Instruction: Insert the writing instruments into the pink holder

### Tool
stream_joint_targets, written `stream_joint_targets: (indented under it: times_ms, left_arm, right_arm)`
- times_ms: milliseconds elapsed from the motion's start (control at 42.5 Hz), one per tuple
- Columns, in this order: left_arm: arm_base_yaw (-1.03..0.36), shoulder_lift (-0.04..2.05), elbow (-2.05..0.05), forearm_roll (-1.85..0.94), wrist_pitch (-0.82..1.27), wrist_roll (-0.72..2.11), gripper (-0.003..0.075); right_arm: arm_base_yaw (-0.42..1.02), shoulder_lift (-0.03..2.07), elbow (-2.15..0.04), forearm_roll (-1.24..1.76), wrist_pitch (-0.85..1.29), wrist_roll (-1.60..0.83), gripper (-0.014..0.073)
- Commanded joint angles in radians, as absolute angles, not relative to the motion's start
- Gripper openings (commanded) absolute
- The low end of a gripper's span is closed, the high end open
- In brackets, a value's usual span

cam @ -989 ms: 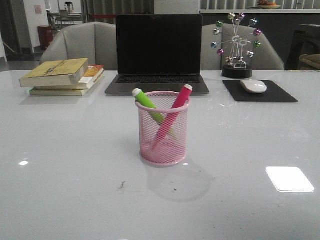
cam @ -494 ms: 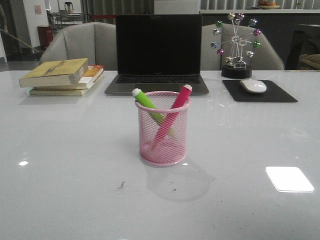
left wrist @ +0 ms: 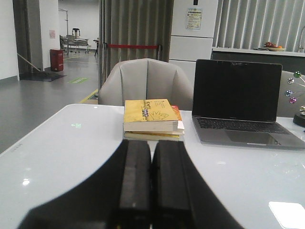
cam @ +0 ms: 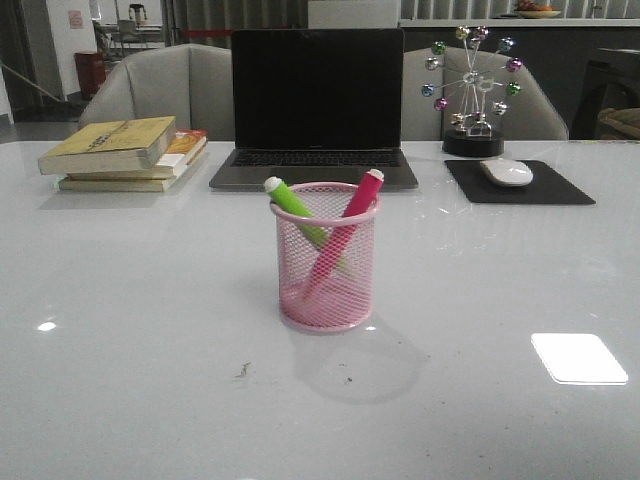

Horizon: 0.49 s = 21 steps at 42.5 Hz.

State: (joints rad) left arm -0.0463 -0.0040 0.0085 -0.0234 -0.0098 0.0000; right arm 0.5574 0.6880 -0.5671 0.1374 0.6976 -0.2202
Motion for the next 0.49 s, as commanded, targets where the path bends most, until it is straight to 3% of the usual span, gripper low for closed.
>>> stream_joint_targets:
  times_ms: [0,471]
  left_arm:
    - [-0.052,-0.024,0.009,-0.031,-0.097,0.005,0.0099]
    - [-0.052,-0.024,0.009,-0.031,-0.097,0.0,0.0099]
  right_arm:
    - [0.55,0.684,-0.596,0.136,0.642,-0.229,0.0057]
    - [0.55,0.684,-0.596,0.136,0.642,-0.229,0.0057]
